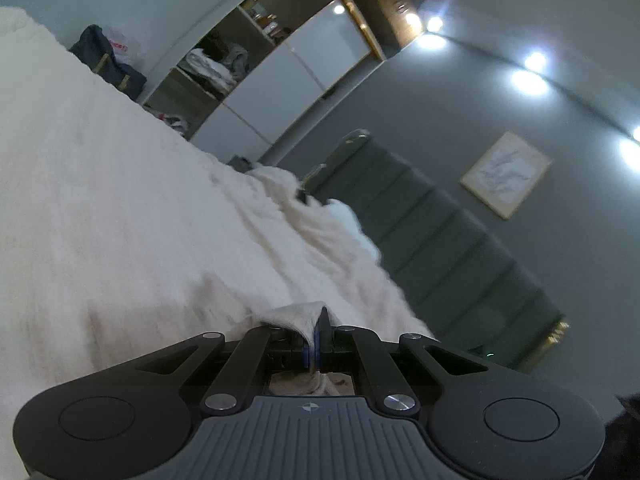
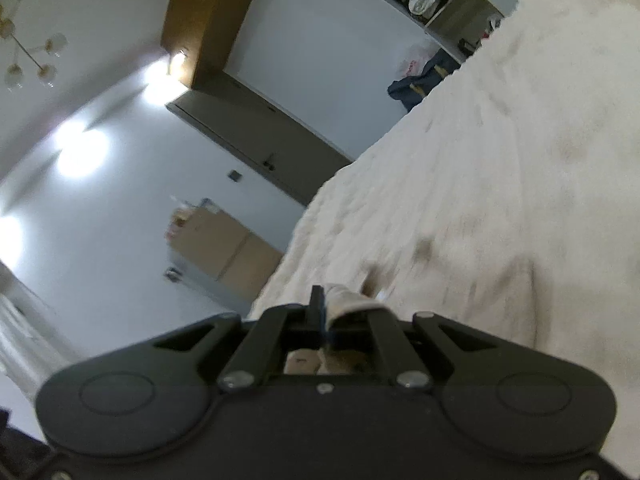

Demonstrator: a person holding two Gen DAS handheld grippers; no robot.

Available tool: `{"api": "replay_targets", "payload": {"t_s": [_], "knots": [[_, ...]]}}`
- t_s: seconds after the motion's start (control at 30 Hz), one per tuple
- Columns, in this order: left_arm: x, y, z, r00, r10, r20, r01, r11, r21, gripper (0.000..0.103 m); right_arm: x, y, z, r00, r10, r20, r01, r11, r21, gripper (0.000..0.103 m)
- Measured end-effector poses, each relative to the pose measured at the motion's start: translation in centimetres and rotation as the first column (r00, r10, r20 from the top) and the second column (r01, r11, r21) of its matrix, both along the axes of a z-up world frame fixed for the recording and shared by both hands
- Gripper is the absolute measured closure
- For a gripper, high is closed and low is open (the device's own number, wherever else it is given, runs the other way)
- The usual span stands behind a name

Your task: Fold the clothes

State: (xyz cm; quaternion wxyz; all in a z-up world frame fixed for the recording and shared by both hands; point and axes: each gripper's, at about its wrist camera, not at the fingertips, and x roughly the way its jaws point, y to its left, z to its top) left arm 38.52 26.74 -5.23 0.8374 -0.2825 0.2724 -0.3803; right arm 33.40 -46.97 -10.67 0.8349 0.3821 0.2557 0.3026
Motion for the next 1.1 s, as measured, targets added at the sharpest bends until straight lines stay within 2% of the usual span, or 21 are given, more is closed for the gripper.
{"api": "replay_targets", "payload": {"t_s": [0.03,0.07,0.1,0.13,0.17,0.2,0.23,0.3,0.33,0.37,0.4,0.43,0.47,0.5,0.63,0.67,0.73,0.83,0.93,1.0,1.1], "knots": [[4.4,-0.4,-0.9,0.995,0.088,-0.057,-0.085,0.995,0.049,0.100,2.9,0.0,-0.2,1.000,-0.019,-0.016,0.019,1.000,-0.010,0.103],[7.4,-0.7,-2.2,0.974,0.180,-0.135,-0.166,0.981,0.105,0.097,5.7,0.0,-0.8,0.997,-0.063,-0.052,0.062,0.998,-0.017,0.102],[8.8,-0.7,-3.0,0.960,0.216,-0.180,-0.191,0.970,0.150,0.084,8.5,-0.1,-1.8,0.987,-0.123,-0.100,0.121,0.992,-0.027,0.101],[11.6,-1.3,-5.2,0.917,0.305,-0.257,-0.229,0.931,0.285,0.063,10.8,-0.2,-3.1,0.970,-0.186,-0.157,0.182,0.982,-0.040,0.093],[12.7,-1.6,-6.8,0.876,0.382,-0.295,-0.264,0.891,0.370,0.055,12.1,-0.3,-4.1,0.949,-0.234,-0.211,0.227,0.972,-0.057,0.082],[13.0,-1.8,-8.1,0.844,0.428,-0.324,-0.280,0.866,0.415,0.055,13.3,-0.4,-5.6,0.905,-0.303,-0.299,0.287,0.953,-0.097,0.080],[13.0,-1.9,-8.3,0.839,0.434,-0.329,-0.282,0.863,0.418,0.055,13.7,-0.4,-6.9,0.863,-0.356,-0.357,0.333,0.934,-0.128,0.080],[11.4,-1.6,-9.3,0.842,0.421,-0.337,-0.299,0.885,0.357,0.051,12.7,-0.3,-7.8,0.846,-0.384,-0.369,0.361,0.923,-0.133,0.080],[9.6,-1.5,-9.0,0.865,0.399,-0.303,-0.285,0.890,0.357,0.047,12.2,-0.2,-8.0,0.845,-0.389,-0.366,0.366,0.921,-0.134,0.079],[7.7,-1.4,-8.6,0.888,0.375,-0.267,-0.269,0.894,0.359,0.045,11.2,-0.1,-7.6,0.861,-0.377,-0.341,0.353,0.926,-0.133,0.074],[6.6,-1.1,-8.4,0.897,0.366,-0.247,-0.265,0.893,0.364,0.040,9.0,0.0,-7.0,0.886,-0.353,-0.300,0.325,0.935,-0.141,0.070],[3.5,-0.5,-7.8,0.913,0.356,-0.199,-0.267,0.891,0.368,0.034,6.7,0.0,-6.5,0.904,-0.331,-0.270,0.299,0.942,-0.154,0.063],[1.2,0.2,-7.7,0.913,0.362,-0.187,-0.287,0.897,0.336,0.030,5.1,0.0,-6.2,0.911,-0.322,-0.256,0.287,0.944,-0.165,0.058],[-1.1,0.9,-7.6,0.912,0.369,-0.178,-0.306,0.903,0.302,0.023,3.6,0.1,-6.1,0.915,-0.316,-0.250,0.277,0.944,-0.177,0.055],[-6.9,0.7,-9.8,0.895,0.370,-0.249,-0.298,0.912,0.281,0.023,-4.4,1.3,-6.9,0.923,-0.298,-0.244,0.246,0.944,-0.221,0.051],[-7.7,0.1,-10.4,0.888,0.383,-0.254,-0.300,0.901,0.313,0.023,-5.6,1.6,-7.2,0.920,-0.304,-0.249,0.250,0.941,-0.226,0.050],[-9.1,-0.5,-11.6,0.867,0.416,-0.275,-0.330,0.892,0.308,0.023,-8.4,2.4,-9.0,0.891,-0.340,-0.300,0.284,0.934,-0.214,0.050],[-10.7,-0.2,-12.7,0.828,0.457,-0.325,-0.403,0.888,0.222,0.023,-10.6,3.0,-11.2,0.842,-0.373,-0.389,0.352,0.927,-0.127,0.050],[-12.1,0.5,-13.3,0.807,0.443,-0.391,-0.422,0.895,0.141,0.024,-12.5,4.4,-12.7,0.801,-0.384,-0.459,0.412,0.910,-0.043,0.050],[-12.9,0.5,-13.4,0.809,0.402,-0.429,-0.408,0.909,0.082,0.024,-12.7,5.1,-13.3,0.801,-0.370,-0.471,0.414,0.910,-0.011,0.050],[-13.7,-2.1,-14.0,0.821,0.319,-0.473,-0.366,0.931,-0.007,0.024,-11.3,6.4,-13.6,0.805,-0.364,-0.468,0.421,0.907,0.020,0.049]]}}
